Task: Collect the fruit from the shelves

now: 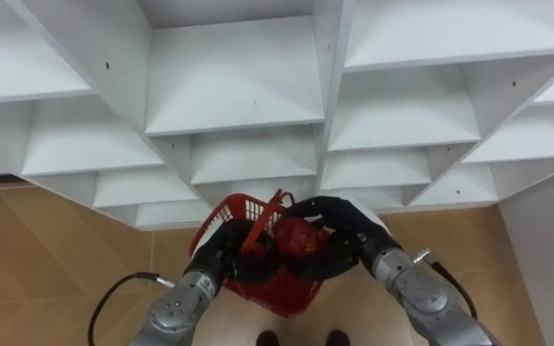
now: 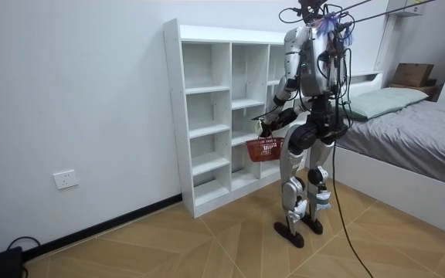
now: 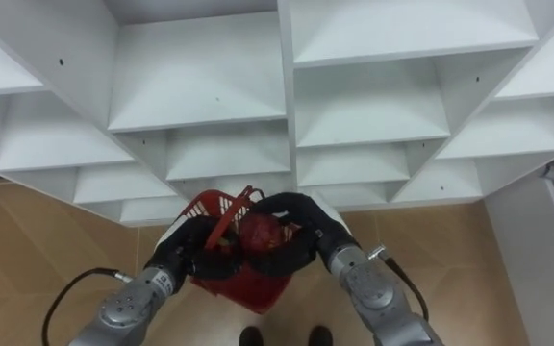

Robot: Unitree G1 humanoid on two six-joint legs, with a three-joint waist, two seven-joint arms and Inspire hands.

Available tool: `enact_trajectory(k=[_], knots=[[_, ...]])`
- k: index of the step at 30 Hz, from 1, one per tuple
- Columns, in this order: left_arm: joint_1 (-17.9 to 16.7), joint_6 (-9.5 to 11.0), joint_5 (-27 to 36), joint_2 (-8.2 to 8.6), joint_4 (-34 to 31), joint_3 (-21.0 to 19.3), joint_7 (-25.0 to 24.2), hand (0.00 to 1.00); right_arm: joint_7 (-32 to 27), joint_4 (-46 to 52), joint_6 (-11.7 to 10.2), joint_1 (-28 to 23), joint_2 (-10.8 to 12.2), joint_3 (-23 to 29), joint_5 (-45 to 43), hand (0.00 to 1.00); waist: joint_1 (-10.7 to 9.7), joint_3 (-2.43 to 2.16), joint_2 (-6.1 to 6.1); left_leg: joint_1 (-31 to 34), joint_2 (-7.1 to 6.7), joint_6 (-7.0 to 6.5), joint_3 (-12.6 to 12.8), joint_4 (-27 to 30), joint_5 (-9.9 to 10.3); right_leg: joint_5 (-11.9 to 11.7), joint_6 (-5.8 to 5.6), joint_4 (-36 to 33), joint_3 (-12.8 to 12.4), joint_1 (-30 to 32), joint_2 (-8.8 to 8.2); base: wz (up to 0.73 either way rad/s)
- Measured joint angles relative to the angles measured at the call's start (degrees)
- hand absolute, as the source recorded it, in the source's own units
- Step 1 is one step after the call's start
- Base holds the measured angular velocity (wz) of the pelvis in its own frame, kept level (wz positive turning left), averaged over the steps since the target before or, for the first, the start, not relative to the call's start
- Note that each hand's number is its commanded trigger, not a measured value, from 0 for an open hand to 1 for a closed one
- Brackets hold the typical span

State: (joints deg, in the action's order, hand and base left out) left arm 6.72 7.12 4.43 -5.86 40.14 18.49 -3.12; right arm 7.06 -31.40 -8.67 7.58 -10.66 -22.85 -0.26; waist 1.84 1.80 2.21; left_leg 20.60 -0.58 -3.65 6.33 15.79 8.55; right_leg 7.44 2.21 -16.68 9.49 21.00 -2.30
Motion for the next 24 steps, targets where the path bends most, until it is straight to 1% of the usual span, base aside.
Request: enact_trajectory(k=[4,6,13,19,23,24], knots=[[0.0,0.0,0.4,-0.14,0.0,0.5,0.1,1.0,0.0,0.0,0.0,0.0,0.1,-0.2,0.0,1.0,0.0,0.01,-0.02,0.0,-0.02,0.0,0.1,0.0,0.0,0.0,-0.04,0.0,-0.1,0.0,-0.01,0.0],[0.0,0.0,0.5,-0.26,0.0,0.8,0.1,1.0,0.0,0.0,0.0,0.0,0.1,-0.3,0.0,0.0,0.0,0.01,-0.03,0.0,-0.02,0.0,0.2,0.0,0.0,0.0,-0.05,0.0,-0.1,0.0,-0.02,0.0],[0.0,0.0,0.5,-0.42,0.0,0.9,0.2,1.0,0.0,0.0,0.0,0.0,0.0,-0.6,0.1,0.0,-0.1,-0.01,-0.14,0.0,-0.02,-0.01,0.5,0.1,0.0,0.1,-0.06,0.0,-0.1,0.0,-0.04,0.0],[0.0,0.0,0.6,-1.12,0.0,1.0,0.2,1.0,0.0,-0.2,0.0,-1.0,-0.3,-1.3,0.1,0.0,-0.2,-0.01,-0.3,0.0,-0.03,-0.02,0.5,0.1,0.0,0.0,-0.05,0.0,-0.1,0.0,-0.06,0.0],[0.0,0.0,0.6,-0.48,-0.1,1.3,0.3,1.0,0.3,-0.4,0.1,-1.0,-0.1,-1.9,0.1,0.0,-0.2,-0.01,-0.31,0.0,-0.02,-0.02,0.5,0.3,0.0,0.1,-0.05,0.0,-0.1,0.0,-0.06,0.0],[0.0,0.1,0.6,-0.48,-0.3,1.5,0.1,1.0,0.4,-0.4,0.1,-1.0,0.5,-1.9,0.0,0.0,-0.2,0.0,-0.31,0.0,-0.02,-0.02,0.5,0.4,0.0,0.1,-0.05,0.0,-0.1,-0.1,-0.06,0.0]])
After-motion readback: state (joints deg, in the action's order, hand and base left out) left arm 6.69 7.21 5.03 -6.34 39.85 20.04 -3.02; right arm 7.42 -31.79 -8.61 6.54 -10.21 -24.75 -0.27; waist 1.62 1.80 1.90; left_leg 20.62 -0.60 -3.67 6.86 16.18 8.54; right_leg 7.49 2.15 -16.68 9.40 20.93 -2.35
